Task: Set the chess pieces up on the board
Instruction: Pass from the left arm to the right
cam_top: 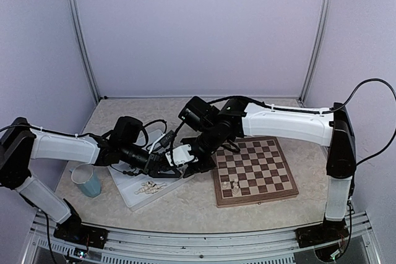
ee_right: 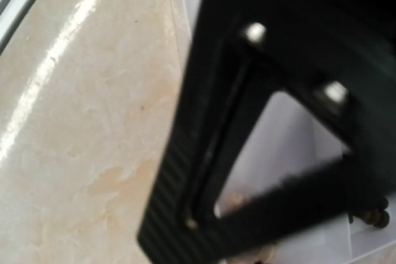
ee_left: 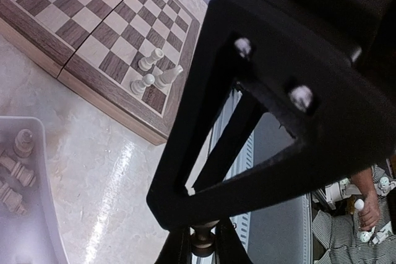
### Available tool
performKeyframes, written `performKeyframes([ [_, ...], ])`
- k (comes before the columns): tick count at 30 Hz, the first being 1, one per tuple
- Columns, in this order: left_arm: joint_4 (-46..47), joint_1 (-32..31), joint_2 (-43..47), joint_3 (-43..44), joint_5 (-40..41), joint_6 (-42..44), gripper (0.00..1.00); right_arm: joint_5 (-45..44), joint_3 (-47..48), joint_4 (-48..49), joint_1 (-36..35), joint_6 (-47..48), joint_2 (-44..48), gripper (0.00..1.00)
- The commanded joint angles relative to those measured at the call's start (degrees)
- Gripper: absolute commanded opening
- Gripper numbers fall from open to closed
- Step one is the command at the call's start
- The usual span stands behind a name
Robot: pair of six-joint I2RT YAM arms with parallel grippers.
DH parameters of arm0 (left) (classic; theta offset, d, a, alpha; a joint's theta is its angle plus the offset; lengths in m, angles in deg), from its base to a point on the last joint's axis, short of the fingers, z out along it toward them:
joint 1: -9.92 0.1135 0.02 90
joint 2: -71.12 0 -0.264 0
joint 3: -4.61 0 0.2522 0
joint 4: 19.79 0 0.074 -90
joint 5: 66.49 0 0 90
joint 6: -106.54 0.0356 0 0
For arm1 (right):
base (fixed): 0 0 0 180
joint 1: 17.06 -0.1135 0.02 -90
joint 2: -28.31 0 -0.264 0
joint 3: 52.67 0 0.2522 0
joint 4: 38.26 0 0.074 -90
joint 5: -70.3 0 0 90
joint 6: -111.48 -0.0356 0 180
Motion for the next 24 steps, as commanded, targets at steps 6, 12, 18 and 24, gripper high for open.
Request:
performKeyframes([
  [6, 1.8, 0.4, -1.3, 1.7, -2.5, -1.8, 0.06, -4.4, 0.4, 0.8, -2.3, -0.5, -1.0, 0.28],
  [12, 1.6, 0.4, -1.9, 2.0, -2.0, -2.5, 0.08, -5.2, -1.0, 2.7, -2.5, -1.5, -0.5, 0.11],
  [18, 0.1, 0.9, -0.3, 1.8, 1.1, -1.3, 0.26, 0.7, -2.9, 4.2, 0.8, -4.2, 1.0, 0.08],
  [24, -0.1, 1.6, 4.7, 0.2, 7.3, 0.6, 0.36, 12.9, -7.2, 5.9, 8.0, -9.4, 5.2, 0.08],
])
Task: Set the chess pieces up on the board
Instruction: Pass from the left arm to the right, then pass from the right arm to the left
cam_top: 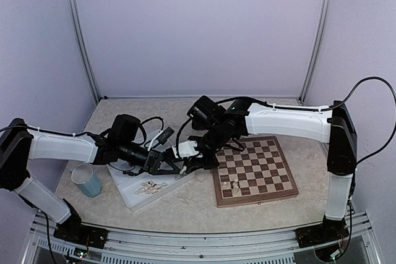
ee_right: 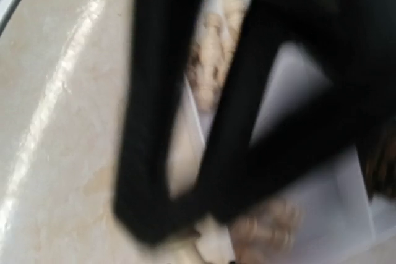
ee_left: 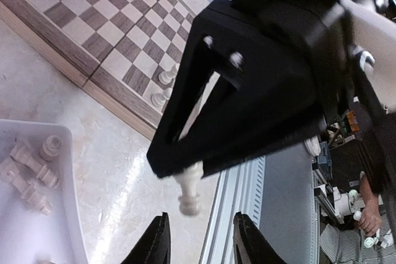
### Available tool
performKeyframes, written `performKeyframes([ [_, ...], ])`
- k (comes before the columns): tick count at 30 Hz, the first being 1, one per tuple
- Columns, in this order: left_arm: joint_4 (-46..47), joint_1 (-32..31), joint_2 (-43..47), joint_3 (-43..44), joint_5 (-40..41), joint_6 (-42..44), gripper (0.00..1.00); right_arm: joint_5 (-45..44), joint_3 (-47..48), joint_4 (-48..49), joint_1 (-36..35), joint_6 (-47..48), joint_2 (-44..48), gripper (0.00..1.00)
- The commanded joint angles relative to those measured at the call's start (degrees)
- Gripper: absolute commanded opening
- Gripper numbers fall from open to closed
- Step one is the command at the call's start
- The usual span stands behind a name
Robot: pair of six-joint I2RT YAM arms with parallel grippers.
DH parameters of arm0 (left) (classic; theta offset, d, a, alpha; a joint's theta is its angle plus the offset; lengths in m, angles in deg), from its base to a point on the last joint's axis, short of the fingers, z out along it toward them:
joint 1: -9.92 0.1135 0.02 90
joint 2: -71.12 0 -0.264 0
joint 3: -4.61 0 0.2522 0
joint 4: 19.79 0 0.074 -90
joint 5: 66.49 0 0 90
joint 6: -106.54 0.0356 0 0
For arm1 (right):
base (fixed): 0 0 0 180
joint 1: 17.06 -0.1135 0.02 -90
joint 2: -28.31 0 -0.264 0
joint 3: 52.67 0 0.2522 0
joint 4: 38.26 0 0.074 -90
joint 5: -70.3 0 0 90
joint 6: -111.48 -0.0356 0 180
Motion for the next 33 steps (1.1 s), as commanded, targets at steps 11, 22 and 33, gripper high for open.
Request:
performKeyframes([
  [11, 12.8, -11.9, 18.1, -2.4, 43.5, 15.0, 0.42, 43.0, -16.9, 14.8, 21.8, -23.3, 11.6, 0.08],
  [22, 27.0, -16.7, 6.4, 3.1, 45.3, 17.8, 0.44, 58.2, -21.8, 27.6, 24.6, -36.9, 11.7, 0.09],
  [33, 28.0, -16.8, 0.4, 7.1, 37.2, 16.8, 0.39, 58.1, -22.4, 29.1, 24.6, -38.0, 11.7, 0.10],
])
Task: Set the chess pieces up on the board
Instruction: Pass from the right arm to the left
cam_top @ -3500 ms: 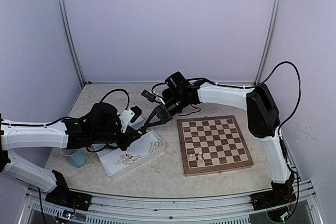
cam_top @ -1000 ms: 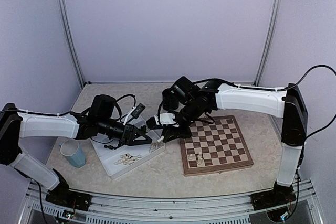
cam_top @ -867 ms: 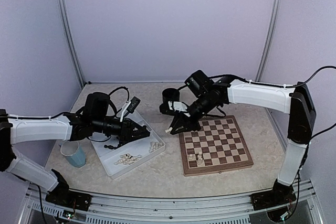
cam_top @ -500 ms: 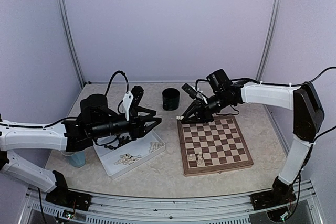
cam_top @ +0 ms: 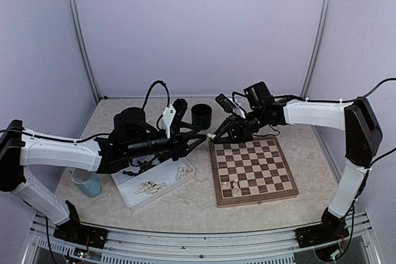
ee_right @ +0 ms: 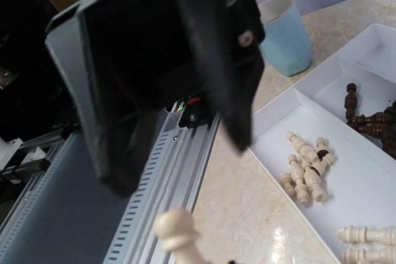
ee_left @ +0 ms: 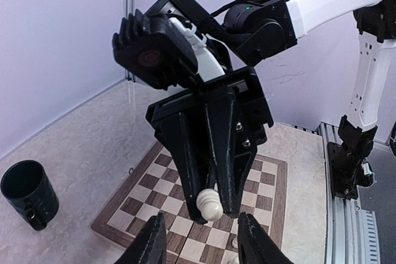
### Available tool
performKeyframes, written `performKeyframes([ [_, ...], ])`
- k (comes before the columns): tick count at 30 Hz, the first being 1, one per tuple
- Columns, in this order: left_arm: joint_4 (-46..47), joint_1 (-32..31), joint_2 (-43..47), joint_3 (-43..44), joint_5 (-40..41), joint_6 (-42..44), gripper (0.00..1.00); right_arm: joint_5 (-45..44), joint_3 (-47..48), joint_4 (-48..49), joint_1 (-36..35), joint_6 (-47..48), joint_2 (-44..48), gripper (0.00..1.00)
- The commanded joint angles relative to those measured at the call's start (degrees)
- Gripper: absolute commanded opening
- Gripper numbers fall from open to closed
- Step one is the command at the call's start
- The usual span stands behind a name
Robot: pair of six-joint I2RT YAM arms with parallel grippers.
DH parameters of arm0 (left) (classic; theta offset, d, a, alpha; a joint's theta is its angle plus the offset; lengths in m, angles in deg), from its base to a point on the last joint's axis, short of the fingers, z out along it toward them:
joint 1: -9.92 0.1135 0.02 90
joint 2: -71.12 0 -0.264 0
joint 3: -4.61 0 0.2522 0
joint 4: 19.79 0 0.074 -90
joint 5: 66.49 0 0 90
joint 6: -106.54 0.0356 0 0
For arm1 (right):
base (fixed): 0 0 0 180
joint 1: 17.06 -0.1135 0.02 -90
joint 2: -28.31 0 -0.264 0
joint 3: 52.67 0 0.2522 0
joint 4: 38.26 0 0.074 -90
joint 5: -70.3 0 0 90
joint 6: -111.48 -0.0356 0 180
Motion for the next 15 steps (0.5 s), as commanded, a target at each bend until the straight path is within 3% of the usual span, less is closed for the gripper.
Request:
performKeyframes([
  [1, 2.4, -0.4, -2.2, 2.7, -4.4, -0.2, 0.37, 1.7, -0.5, 1.8, 0.2, -1.1, 1.5, 0.10],
  [15, 2.0, -0.4, -6.4, 5.7, -6.8, -0.8, 0.12, 1.0, -0.7, 1.3, 0.2, -0.5, 2.0, 0.11],
])
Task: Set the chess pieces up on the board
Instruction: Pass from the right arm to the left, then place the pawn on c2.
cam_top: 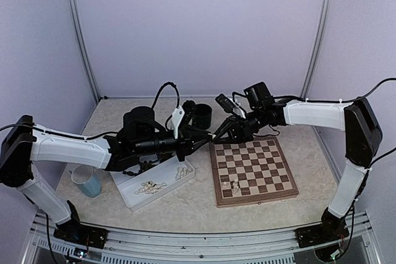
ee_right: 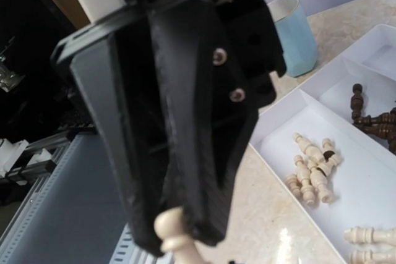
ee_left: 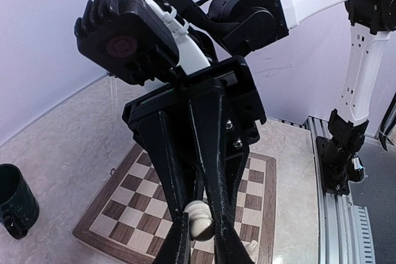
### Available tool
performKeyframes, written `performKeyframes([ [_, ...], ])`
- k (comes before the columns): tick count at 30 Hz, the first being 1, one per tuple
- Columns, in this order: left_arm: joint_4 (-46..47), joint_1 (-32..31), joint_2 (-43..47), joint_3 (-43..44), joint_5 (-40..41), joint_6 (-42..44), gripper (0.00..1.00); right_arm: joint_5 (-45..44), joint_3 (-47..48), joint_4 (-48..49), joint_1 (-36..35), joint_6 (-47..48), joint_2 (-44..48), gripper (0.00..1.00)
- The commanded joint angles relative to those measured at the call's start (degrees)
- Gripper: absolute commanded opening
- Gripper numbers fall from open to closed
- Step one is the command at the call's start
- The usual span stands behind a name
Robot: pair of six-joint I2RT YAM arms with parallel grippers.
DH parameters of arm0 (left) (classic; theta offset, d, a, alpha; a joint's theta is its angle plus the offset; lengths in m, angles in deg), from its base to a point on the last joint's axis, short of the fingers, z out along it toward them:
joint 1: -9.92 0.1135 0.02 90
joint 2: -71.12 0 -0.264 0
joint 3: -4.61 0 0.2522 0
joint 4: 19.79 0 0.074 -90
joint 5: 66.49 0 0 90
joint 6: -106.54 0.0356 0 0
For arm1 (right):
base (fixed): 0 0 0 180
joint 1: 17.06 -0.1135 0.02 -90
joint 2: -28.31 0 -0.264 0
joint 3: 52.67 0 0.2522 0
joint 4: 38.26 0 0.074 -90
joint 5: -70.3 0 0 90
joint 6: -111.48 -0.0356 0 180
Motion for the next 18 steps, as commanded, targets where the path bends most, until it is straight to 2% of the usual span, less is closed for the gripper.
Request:
performKeyframes([
  [1, 1.3, -0.4, -1.2, 2.3, -1.9, -0.3, 0.10, -0.1, -0.5, 0.0, 0.2, 1.1, 2.1, 0.11],
  [4, 1.5, -0.4, -1.9, 2.9, -1.9, -0.3, 0.06, -1.8, -0.3, -2.3, 0.2, 3.8, 2.5, 0.15],
  [8, -3.6, -0.4, -3.7, 7.2, -0.6, 0.2, 0.04, -10.2, 1.4, -14.4, 0.9, 17.3, 5.0, 0.35],
  [10, -8.7, -0.3, -5.1, 10.6, 0.1, 0.6, 0.04, -14.8, 1.2, -19.7, 3.2, 22.4, 6.8, 0.41],
  [15, -22.5, -1.1, -10.8, 19.7, 0.9, 1.6, 0.04, -19.2, -4.8, -19.9, 15.6, 25.9, 11.7, 0.46],
  [18, -31.3, -2.6, -15.0, 25.5, 1.2, 4.0, 0.04, -23.1, -10.0, -13.7, 21.9, 22.1, 15.8, 0.48],
])
